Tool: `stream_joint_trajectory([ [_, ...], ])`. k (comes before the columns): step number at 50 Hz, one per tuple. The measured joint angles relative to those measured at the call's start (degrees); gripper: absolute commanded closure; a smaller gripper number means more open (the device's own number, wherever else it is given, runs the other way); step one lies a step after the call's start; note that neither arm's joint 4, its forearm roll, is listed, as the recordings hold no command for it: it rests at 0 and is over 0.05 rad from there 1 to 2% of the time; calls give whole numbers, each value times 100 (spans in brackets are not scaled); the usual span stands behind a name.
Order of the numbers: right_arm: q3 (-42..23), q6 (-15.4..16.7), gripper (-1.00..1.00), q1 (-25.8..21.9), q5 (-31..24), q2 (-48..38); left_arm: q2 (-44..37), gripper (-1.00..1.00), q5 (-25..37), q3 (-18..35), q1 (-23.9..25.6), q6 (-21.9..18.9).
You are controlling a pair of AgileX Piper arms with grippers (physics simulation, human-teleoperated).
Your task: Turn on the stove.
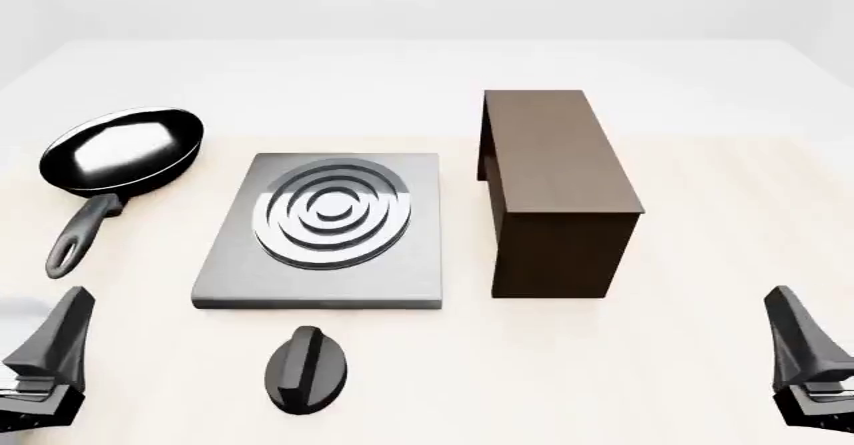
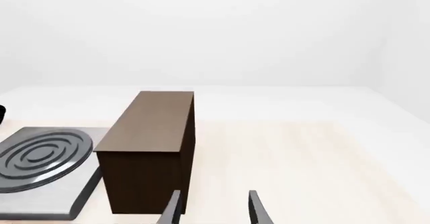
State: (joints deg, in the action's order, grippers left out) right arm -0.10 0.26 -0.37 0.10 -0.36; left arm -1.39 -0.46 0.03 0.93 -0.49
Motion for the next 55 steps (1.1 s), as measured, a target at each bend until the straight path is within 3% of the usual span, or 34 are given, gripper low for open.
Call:
stream_joint_trajectory([
  [39,-19,38,-100,15,19,-2,-303,-100,8,105,-192,-128],
  [46,-20,37,-100,17,18,3,-665,-100,14,250,-226,-223],
  [55,-20,37,-100,19,18,6,-821,-100,552,725,-121,-224],
])
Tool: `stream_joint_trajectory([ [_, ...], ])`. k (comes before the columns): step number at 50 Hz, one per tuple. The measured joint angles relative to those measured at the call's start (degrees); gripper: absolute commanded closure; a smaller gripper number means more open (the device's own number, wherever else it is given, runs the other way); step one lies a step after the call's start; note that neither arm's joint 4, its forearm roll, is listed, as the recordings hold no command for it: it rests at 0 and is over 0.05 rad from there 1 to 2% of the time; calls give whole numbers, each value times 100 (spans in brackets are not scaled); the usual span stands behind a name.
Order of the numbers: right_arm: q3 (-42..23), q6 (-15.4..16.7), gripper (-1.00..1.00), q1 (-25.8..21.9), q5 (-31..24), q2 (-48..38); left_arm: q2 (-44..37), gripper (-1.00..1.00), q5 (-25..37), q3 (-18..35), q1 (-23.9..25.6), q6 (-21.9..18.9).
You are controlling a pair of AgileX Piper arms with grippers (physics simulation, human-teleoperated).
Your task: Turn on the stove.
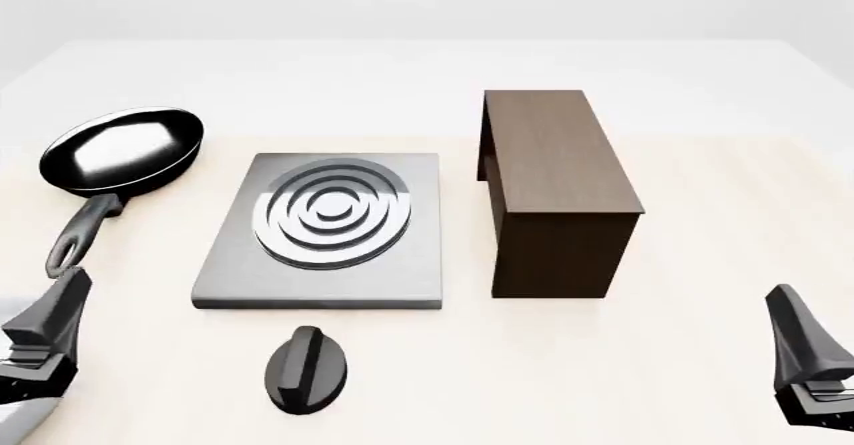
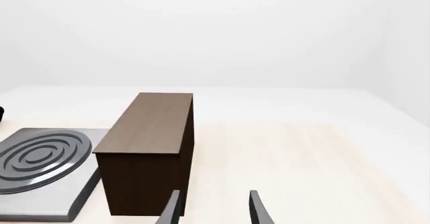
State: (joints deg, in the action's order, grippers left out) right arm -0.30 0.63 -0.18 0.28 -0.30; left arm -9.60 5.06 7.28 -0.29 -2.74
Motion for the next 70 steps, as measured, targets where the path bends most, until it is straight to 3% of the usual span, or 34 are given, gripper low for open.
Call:
stream_joint_trajectory([
  [15,0,1,-100,1,0,2,-350,-100,928,948,257,34],
  [37,0,3,-100,1,0,2,-1713,-100,1525,1731,241,-834],
  [70,0,3,-100,0,0,2,-2702,-100,1805,1678,151,-1942],
])
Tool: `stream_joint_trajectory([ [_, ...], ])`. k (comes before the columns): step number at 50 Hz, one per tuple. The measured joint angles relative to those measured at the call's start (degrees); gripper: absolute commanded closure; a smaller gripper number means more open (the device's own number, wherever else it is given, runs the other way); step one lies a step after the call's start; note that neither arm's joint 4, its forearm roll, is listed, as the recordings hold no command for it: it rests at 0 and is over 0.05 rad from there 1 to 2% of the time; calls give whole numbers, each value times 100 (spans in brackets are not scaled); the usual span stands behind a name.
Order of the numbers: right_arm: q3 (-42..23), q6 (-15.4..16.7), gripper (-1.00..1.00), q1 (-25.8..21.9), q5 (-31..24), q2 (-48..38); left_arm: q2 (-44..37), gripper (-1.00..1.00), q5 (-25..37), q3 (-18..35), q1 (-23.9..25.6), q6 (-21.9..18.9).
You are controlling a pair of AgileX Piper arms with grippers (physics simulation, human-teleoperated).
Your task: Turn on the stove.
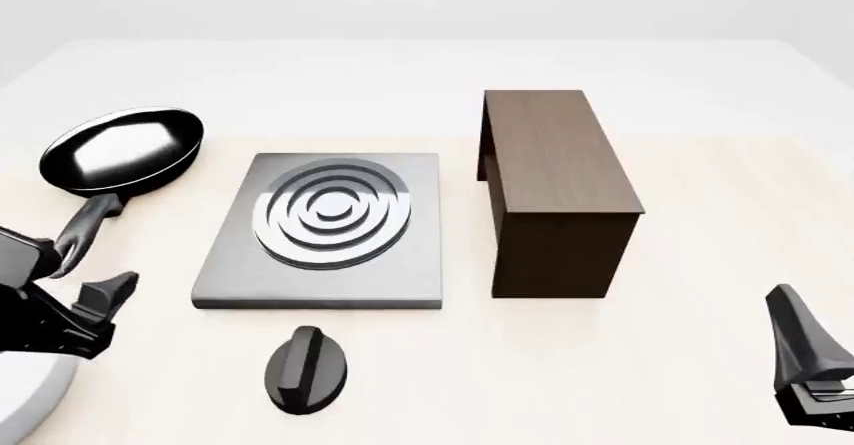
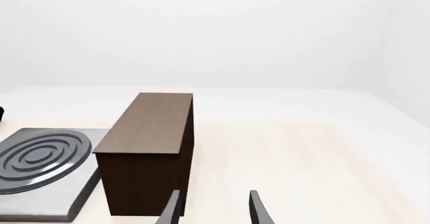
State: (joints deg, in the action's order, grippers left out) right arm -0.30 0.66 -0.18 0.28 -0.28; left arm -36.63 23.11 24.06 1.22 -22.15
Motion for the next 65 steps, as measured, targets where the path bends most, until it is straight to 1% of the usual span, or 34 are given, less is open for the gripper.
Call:
stream_joint_trajectory([
  [12,0,0,-100,0,0,0,-345,-100,-47,-121,120,-108],
  [27,0,1,-100,0,0,0,-340,-100,-61,-503,303,-280],
  [37,0,0,-100,0,0,0,-364,-100,-183,-750,385,-372],
  [48,0,0,-100,0,0,0,-400,-100,-283,-927,494,-396],
  [65,0,4,-100,-2,1,1,-699,-100,-499,-1130,667,-362],
])
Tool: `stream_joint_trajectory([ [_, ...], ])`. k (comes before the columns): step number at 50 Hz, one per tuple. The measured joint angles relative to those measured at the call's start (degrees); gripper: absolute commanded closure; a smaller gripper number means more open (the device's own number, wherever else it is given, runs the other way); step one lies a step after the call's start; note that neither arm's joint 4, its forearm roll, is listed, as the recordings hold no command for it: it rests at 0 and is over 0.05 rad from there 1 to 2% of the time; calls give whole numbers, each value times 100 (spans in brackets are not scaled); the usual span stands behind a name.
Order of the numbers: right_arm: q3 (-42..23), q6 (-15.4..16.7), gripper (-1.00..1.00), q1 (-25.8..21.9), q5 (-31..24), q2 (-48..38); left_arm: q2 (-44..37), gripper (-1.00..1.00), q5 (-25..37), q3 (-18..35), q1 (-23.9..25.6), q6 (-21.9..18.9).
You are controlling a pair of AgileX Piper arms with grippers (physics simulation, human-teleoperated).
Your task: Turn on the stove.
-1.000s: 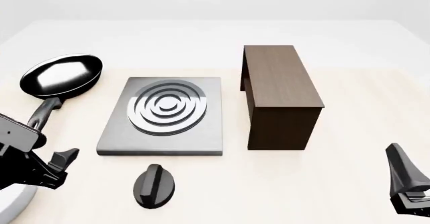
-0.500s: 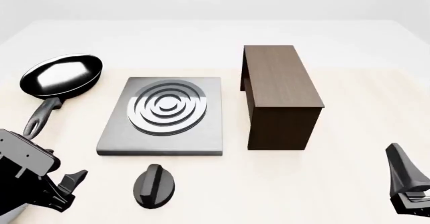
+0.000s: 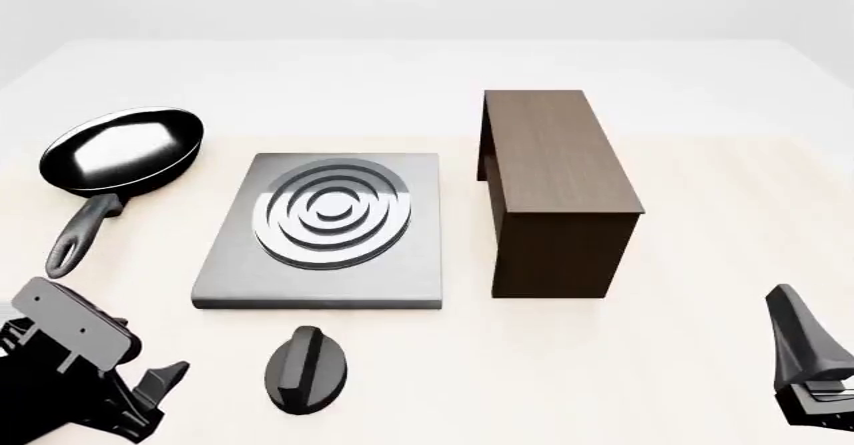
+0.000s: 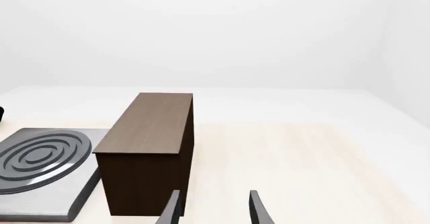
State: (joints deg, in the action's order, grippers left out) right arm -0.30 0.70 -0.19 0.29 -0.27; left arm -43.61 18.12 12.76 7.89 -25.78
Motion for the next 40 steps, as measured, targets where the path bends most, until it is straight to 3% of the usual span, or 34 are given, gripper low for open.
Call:
stream_joint_trajectory([
  [40,0,4,-100,-1,1,0,-969,-100,-453,-132,386,309],
])
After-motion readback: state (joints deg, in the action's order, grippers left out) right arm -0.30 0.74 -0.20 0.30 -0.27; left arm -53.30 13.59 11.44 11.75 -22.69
